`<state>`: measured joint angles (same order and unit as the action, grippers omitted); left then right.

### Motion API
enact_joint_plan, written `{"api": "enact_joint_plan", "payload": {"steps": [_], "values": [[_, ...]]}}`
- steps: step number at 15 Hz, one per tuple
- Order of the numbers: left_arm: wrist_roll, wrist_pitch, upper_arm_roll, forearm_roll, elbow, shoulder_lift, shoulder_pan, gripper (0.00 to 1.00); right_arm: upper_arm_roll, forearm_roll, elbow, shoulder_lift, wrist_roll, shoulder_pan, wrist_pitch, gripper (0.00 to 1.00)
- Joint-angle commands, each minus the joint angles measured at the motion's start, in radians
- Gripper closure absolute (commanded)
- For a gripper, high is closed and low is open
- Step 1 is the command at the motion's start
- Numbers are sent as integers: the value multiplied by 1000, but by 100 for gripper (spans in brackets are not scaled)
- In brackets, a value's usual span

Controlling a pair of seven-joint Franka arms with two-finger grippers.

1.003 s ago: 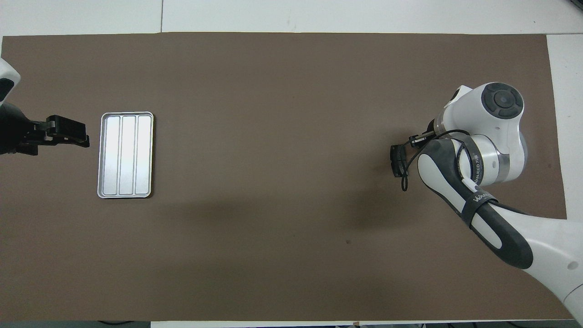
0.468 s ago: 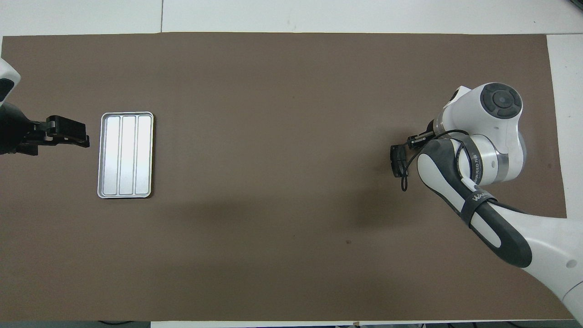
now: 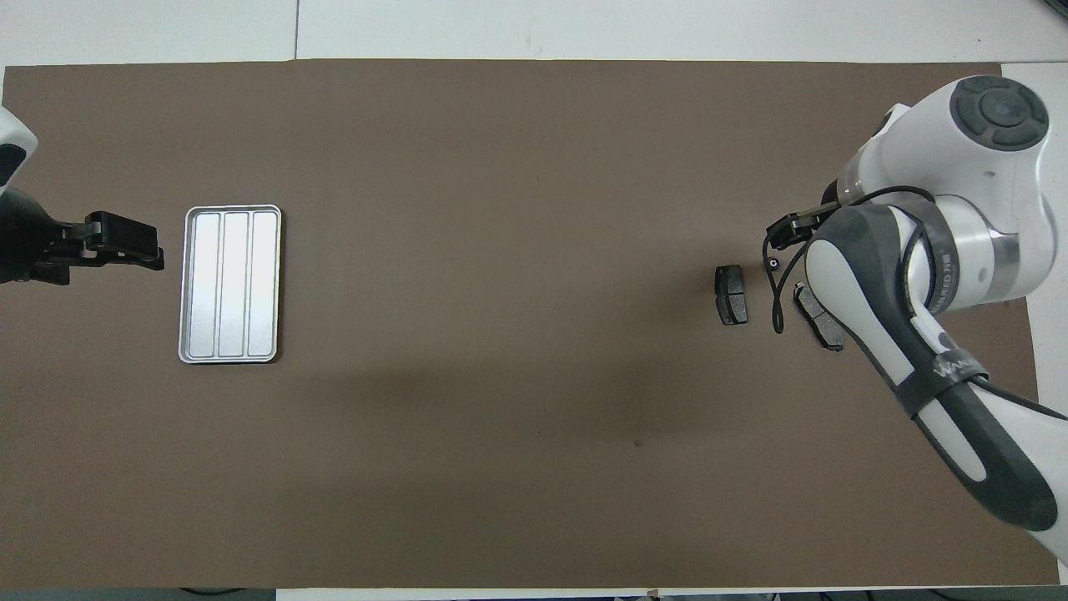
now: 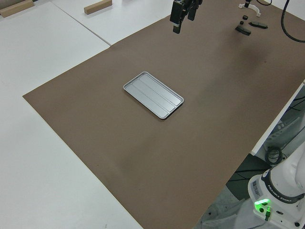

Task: Place bearing gear from tray to pile

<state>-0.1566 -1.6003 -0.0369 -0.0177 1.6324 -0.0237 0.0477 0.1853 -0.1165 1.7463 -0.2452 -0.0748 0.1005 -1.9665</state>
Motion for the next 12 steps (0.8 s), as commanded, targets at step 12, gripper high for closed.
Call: {"api": "enact_joint_plan", "payload": {"steps": [12], "values": [[9, -13, 8, 2, 34, -32, 6, 0, 0, 89, -208, 286, 18, 131, 436, 0]]}}
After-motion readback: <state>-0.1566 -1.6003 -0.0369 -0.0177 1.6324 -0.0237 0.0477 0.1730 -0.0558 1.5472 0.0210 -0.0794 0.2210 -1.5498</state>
